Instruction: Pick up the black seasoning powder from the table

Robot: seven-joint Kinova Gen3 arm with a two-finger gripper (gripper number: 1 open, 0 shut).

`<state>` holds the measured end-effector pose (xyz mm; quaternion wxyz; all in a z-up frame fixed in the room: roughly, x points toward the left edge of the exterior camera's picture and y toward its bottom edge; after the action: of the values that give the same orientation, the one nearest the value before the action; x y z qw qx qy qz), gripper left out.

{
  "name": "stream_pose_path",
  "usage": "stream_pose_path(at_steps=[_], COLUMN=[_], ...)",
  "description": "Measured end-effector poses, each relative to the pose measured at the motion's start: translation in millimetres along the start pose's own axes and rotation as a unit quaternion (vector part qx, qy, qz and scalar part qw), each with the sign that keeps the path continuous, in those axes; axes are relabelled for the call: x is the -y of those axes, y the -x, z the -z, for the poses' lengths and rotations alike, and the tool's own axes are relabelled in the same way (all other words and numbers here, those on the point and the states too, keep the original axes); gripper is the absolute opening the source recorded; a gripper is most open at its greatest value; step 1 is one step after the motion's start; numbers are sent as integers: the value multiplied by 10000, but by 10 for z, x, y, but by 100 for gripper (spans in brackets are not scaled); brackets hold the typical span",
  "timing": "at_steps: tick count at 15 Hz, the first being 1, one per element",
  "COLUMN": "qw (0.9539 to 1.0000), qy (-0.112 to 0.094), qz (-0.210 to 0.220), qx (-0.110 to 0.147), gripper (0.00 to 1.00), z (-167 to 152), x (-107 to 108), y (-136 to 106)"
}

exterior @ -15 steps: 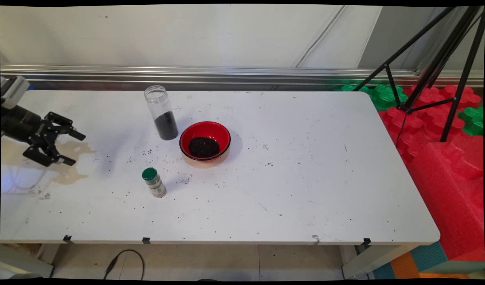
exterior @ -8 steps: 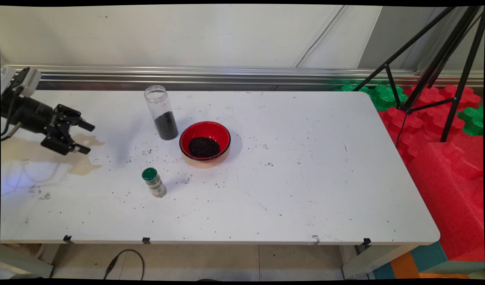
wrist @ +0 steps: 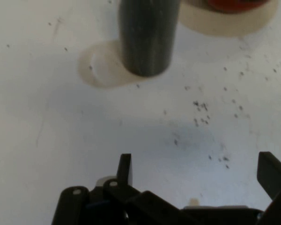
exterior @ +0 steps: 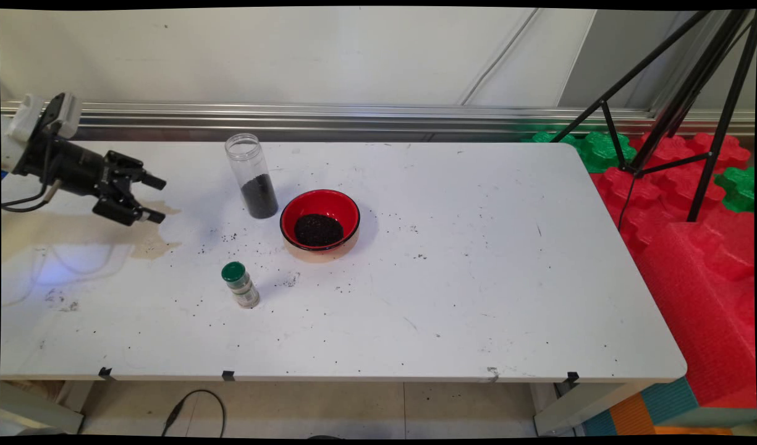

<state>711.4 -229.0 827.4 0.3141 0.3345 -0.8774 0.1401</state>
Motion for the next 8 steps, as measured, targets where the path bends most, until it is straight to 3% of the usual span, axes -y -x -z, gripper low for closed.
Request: stream_pose_path(at_steps=[8], qw=[9987], qy=[-200], qz=[-132], qx=[-445], gripper=[100], z=[-255], x=[118], y=[-137])
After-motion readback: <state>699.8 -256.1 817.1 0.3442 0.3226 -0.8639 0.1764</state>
